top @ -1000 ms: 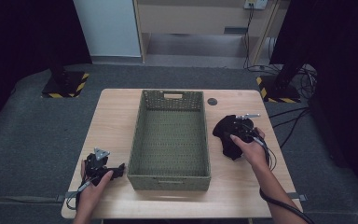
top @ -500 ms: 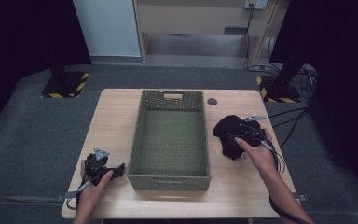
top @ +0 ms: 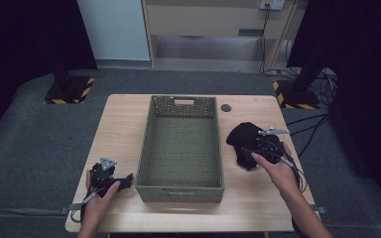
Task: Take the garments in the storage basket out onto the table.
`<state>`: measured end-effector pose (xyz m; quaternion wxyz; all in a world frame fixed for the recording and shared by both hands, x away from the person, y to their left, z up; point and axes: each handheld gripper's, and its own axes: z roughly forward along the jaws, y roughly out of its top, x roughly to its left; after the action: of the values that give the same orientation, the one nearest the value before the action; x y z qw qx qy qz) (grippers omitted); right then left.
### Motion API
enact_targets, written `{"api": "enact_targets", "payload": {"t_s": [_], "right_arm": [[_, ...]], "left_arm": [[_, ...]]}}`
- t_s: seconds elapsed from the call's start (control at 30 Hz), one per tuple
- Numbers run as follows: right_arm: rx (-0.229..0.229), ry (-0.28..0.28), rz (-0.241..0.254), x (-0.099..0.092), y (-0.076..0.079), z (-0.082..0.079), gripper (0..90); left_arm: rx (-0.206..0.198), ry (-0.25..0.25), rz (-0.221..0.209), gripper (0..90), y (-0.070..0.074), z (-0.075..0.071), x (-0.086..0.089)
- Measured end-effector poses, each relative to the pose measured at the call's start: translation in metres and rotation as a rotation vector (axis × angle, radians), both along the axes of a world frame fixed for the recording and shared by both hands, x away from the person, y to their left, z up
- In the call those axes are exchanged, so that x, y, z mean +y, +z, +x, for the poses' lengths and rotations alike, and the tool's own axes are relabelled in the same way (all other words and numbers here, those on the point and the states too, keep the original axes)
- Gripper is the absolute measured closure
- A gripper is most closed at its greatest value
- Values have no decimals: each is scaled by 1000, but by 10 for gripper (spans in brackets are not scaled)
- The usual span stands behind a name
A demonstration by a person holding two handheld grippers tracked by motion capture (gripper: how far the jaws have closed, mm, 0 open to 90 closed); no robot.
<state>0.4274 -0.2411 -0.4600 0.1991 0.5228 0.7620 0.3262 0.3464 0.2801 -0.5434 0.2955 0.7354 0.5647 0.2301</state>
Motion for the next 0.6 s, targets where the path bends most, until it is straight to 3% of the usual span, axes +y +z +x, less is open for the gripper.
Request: {"api": "enact_targets", "payload": {"t_s": [0.6], "right_arm": [[8, 48, -3, -1, -11, -34, 28]], "left_arm": [[0, 0, 0, 0, 0, 0, 0]]}}
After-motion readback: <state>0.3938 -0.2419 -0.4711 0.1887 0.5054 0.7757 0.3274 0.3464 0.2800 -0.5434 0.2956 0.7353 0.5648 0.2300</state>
